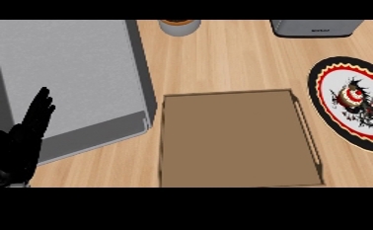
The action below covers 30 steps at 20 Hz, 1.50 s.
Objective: Pick the cupcake from the tray and place it in the plate
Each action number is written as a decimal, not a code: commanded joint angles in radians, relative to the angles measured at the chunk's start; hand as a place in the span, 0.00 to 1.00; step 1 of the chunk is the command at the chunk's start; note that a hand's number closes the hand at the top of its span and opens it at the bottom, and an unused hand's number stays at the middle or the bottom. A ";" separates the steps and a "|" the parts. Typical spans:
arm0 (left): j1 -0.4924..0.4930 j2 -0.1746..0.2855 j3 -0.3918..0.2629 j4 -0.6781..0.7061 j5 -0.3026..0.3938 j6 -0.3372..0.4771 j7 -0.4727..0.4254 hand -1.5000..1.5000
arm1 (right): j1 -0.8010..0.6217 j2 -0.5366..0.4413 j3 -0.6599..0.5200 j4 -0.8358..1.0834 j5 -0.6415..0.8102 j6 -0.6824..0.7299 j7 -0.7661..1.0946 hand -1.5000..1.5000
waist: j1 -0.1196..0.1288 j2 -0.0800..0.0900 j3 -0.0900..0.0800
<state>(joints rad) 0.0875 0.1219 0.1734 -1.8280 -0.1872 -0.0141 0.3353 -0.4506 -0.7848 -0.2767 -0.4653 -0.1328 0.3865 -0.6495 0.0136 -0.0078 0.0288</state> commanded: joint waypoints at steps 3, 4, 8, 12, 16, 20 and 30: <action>-0.017 -0.088 -0.060 0.168 0.023 -0.010 -0.067 0.50 | 0.004 0.014 0.010 0.075 0.046 -0.056 -0.068 0.00 | -0.002 0.028 -0.026; -0.040 -0.093 -0.072 0.126 0.015 -0.006 0.010 0.50 | 0.018 0.026 0.017 0.075 0.055 -0.073 -0.072 0.00 | -0.009 0.022 -0.026; -0.078 -0.116 -0.092 0.119 -0.014 0.017 0.026 0.50 | -0.015 0.004 0.020 0.126 0.082 -0.112 -0.071 0.00 | -0.004 0.028 -0.025; -0.086 -0.119 -0.105 0.238 -0.011 0.027 -0.069 0.50 | -0.036 -0.031 0.007 0.212 0.098 -0.103 -0.105 0.00 | 0.007 0.024 -0.025; -0.116 -0.120 -0.087 0.310 0.005 0.027 -0.104 0.50 | -0.031 -0.020 -0.001 0.275 0.116 -0.156 -0.172 0.00 | 0.011 0.024 -0.024; -0.150 -0.093 -0.074 0.254 0.031 0.009 -0.025 0.50 | -0.020 -0.042 -0.003 0.323 0.130 -0.151 -0.196 0.00 | 0.012 0.020 -0.024; -0.153 -0.106 -0.102 0.348 -0.004 0.058 -0.093 0.50 | -0.020 -0.088 -0.031 0.372 0.128 -0.187 -0.211 0.00 | 0.020 0.026 -0.021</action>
<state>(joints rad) -0.0423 0.0165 0.0741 -1.5126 -0.1824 0.0384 0.2399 -0.4774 -0.8591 -0.2933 -0.1112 0.0009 0.2139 -0.8512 0.0337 0.0158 0.0081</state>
